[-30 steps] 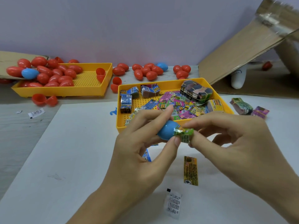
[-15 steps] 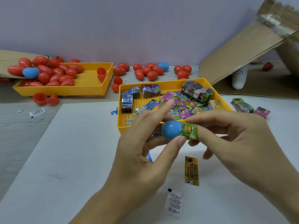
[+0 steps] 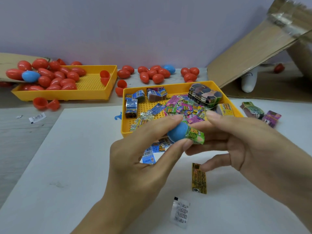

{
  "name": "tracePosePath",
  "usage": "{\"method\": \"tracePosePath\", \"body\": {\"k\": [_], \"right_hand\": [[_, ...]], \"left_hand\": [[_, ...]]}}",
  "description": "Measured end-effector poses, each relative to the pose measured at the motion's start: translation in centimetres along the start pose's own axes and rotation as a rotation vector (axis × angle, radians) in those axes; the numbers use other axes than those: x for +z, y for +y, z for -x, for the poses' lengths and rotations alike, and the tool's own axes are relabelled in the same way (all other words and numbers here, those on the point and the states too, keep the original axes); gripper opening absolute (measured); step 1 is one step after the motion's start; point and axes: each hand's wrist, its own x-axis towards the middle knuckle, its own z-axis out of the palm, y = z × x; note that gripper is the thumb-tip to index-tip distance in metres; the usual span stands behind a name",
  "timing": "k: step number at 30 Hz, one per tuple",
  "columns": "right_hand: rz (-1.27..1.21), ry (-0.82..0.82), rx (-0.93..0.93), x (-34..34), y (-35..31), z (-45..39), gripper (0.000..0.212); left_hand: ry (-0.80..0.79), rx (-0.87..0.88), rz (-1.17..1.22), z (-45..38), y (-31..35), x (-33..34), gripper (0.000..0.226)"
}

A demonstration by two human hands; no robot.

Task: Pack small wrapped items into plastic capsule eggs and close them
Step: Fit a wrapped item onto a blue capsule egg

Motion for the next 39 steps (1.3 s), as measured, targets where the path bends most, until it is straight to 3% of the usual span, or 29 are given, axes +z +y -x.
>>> {"method": "tracePosePath", "body": {"k": [7, 13, 17, 27, 31, 39], "right_hand": [[-0.111, -0.066, 0.072, -0.3, 0.8, 0.0, 0.03], [-0.313, -0.131, 0.201, -0.2, 1.4, -0.2, 0.035], [-0.439, -0.089, 0.236, -0.1, 1.5, -0.2, 0.031], [-0.474, -0.092, 0.223, 0.2, 1.6, -0.2, 0.036], [-0.443, -0.095, 0.235, 0.3, 1.5, -0.1, 0.022], [-0.448, -0.056, 0.22, 0.3, 1.8, -0.2, 0.025]], "left_hand": [[0.083, 0.113, -0.068, 0.5, 0.6, 0.9, 0.041], [0.061, 0.04, -0.001, 0.4, 0.6, 1.1, 0.042], [0.041, 0.02, 0.05, 0.5, 0.4, 1.2, 0.045], [0.027, 0.068, -0.04, 0.4, 0.2, 1.1, 0.042], [0.02, 0.048, -0.003, 0.4, 0.1, 1.0, 0.038], [0.023, 0.003, 0.072, 0.6, -0.2, 1.2, 0.042]]}}
